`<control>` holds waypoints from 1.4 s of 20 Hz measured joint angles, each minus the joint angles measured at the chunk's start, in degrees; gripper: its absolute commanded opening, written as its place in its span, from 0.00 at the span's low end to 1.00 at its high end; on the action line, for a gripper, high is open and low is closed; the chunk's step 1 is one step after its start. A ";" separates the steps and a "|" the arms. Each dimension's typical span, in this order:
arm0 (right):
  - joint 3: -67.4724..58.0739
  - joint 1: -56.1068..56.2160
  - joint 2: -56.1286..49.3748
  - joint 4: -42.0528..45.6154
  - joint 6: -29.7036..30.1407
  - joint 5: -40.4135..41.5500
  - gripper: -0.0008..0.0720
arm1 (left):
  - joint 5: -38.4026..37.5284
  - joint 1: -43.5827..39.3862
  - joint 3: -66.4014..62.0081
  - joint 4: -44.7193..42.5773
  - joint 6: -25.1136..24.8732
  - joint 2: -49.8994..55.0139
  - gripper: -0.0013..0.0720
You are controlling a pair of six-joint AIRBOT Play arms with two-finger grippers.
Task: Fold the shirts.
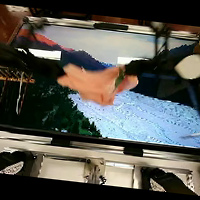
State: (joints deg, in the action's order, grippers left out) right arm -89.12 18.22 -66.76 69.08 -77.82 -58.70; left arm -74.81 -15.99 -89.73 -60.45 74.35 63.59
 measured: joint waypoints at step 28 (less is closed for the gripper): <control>-3.76 0.00 -25.07 -1.73 -8.22 -4.35 0.35 | 13.31 2.03 30.36 -9.18 10.36 -3.06 0.07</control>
State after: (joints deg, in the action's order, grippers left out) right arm -92.88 18.22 -91.83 67.35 -86.04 -63.05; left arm -61.49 -13.96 -59.37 -69.63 84.71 60.53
